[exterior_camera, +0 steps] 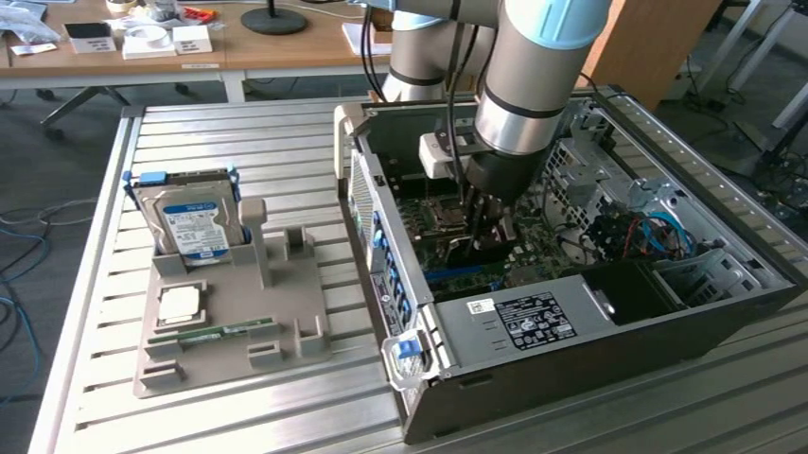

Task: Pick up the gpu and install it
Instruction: 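Insert the gpu into the slot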

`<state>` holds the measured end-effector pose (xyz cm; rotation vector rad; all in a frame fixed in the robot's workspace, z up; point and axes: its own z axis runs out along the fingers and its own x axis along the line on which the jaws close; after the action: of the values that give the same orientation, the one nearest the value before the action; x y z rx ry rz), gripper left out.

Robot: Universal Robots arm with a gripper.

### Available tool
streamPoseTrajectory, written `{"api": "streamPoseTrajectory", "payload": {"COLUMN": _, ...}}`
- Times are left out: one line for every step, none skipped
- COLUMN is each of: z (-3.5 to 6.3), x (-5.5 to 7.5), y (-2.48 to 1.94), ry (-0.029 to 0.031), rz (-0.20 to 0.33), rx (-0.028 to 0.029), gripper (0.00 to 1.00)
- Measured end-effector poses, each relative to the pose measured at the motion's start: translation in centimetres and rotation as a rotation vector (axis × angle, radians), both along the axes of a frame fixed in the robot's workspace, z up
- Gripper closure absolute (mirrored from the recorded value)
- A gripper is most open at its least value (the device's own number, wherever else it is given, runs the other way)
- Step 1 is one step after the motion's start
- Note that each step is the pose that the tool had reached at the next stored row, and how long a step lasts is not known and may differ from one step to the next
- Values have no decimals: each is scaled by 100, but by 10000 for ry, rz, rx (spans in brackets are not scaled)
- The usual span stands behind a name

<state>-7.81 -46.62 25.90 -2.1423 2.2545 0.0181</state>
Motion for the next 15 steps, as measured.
{"api": "streamPoseTrajectory", "payload": {"z": -1, "x": -2, "y": 1, "ry": 0, "rz": 0, "rx": 1, "gripper": 73}}
{"api": "streamPoseTrajectory", "payload": {"z": -3, "x": -5, "y": 2, "ry": 0, "rz": -3, "rx": 8, "gripper": 73}}
{"api": "streamPoseTrajectory", "payload": {"z": -6, "x": -8, "y": 3, "ry": -1, "rz": -1, "rx": 14, "gripper": 73}}
{"api": "streamPoseTrajectory", "payload": {"z": -8, "x": -9, "y": 3, "ry": -1, "rz": 0, "rx": 18, "gripper": 73}}
{"api": "streamPoseTrajectory", "payload": {"z": -15, "x": -11, "y": 4, "ry": -2, "rz": 1, "rx": 22, "gripper": 73}}
{"api": "streamPoseTrajectory", "payload": {"z": -25, "x": -11, "y": 4, "ry": -2, "rz": 1, "rx": 22, "gripper": 73}}
{"api": "streamPoseTrajectory", "payload": {"z": -38, "x": -12, "y": 4, "ry": -1, "rz": 1, "rx": 21, "gripper": 73}}
{"api": "streamPoseTrajectory", "payload": {"z": -50, "x": -13, "y": 4, "ry": -1, "rz": 0, "rx": 20, "gripper": 73}}
{"api": "streamPoseTrajectory", "payload": {"z": -59, "x": -13, "y": 4, "ry": 0, "rz": -1, "rx": 19, "gripper": 73}}
{"api": "streamPoseTrajectory", "payload": {"z": -64, "x": -13, "y": 4, "ry": 0, "rz": 0, "rx": 19, "gripper": 73}}
{"api": "streamPoseTrajectory", "payload": {"z": -65, "x": -13, "y": 3, "ry": 1, "rz": 0, "rx": 18, "gripper": 73}}
{"api": "streamPoseTrajectory", "payload": {"z": -66, "x": -13, "y": 3, "ry": 1, "rz": 0, "rx": 16, "gripper": 73}}
{"api": "streamPoseTrajectory", "payload": {"z": -73, "x": -13, "y": 4, "ry": -1, "rz": -1, "rx": 21, "gripper": 73}}
{"api": "streamPoseTrajectory", "payload": {"z": -77, "x": -15, "y": 4, "ry": -1, "rz": -1, "rx": 23, "gripper": 73}}
{"api": "streamPoseTrajectory", "payload": {"z": -79, "x": -16, "y": 3, "ry": -1, "rz": -1, "rx": 24, "gripper": 73}}
